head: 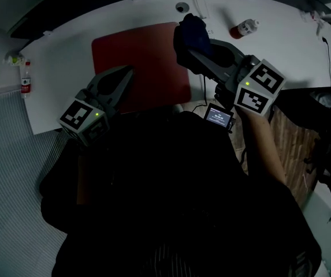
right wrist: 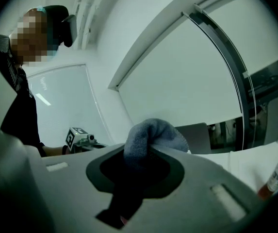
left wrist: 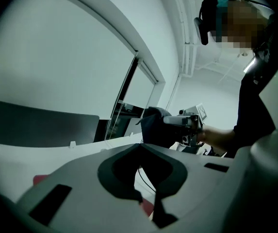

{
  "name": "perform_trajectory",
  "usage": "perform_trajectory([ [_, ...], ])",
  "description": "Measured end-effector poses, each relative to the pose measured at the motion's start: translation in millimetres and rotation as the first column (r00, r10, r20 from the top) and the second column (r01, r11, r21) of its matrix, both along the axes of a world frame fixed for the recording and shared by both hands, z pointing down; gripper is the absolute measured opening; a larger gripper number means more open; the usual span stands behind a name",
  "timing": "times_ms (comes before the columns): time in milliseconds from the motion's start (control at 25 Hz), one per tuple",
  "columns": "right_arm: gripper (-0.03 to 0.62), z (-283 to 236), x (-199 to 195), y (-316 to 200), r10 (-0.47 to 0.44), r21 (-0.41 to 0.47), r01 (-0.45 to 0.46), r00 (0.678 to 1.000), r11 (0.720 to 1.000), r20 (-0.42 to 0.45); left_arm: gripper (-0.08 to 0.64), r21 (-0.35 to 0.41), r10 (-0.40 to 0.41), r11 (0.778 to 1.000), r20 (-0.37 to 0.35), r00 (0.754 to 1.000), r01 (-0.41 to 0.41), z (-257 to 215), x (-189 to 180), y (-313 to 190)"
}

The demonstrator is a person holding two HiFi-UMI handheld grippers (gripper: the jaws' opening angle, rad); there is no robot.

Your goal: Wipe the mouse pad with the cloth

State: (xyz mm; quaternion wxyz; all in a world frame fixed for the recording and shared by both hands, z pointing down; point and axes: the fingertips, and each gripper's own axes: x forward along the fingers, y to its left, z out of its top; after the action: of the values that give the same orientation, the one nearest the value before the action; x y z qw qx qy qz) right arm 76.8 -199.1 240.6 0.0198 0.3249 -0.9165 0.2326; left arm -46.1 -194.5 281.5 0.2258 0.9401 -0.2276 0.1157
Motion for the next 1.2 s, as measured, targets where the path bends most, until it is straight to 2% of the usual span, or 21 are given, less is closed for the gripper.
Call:
perform_trajectory([
  [160, 0.064, 5.2, -23.1, -20.7, 0.005, -0.029, -0.006, 0.999, 1.000, -0.033, 0.008, -0.030, 0.033, 0.999, -0.006, 0.999, -0.033, 11.8, -19.5, -18.3],
  [320, 0.064, 15.4, -44.5, -34.8, 0.010, -0.056, -0.016, 0.994, 0.998, -0.109, 0.008, -0.060, 0.077, 0.995, -0.018, 0.997, -0.077, 31.6, -36.0, -27.9],
  [560, 0.064, 29.1, -53.1, -45.4, 0.022, -0.077, -0.036, 0.983, 0.996, -0.181, 0.008, -0.096, 0.133, 0.987, 0.008, 0.991, -0.131, 67.5, -42.8, -40.6],
  [640, 0.064, 37.5, -49.1, -47.9, 0.026, -0.098, -0.045, 0.983, 0.994, -0.184, 0.008, -0.115, 0.135, 0.985, 0.039, 0.990, -0.130, 84.3, -41.1, -42.7],
  [720, 0.064, 49.8, -45.2, -48.8, 0.018, -0.126, -0.042, 0.983, 0.991, -0.181, 0.008, -0.146, 0.145, 0.981, 0.099, 0.984, -0.129, 108.7, -40.2, -39.7],
  [960, 0.064, 102.0, -36.9, -63.9, -0.052, -0.199, 0.014, 0.981, 0.980, -0.188, 0.008, -0.252, 0.164, 0.964, 0.314, 0.935, -0.084, 193.1, -46.6, -38.2],
  [1200, 0.064, 156.0, -37.7, -75.3, -0.118, -0.274, 0.062, 0.974, 0.960, -0.192, 0.008, -0.351, 0.149, 0.936, 0.358, 0.922, -0.015, 239.0, -47.6, -35.9],
])
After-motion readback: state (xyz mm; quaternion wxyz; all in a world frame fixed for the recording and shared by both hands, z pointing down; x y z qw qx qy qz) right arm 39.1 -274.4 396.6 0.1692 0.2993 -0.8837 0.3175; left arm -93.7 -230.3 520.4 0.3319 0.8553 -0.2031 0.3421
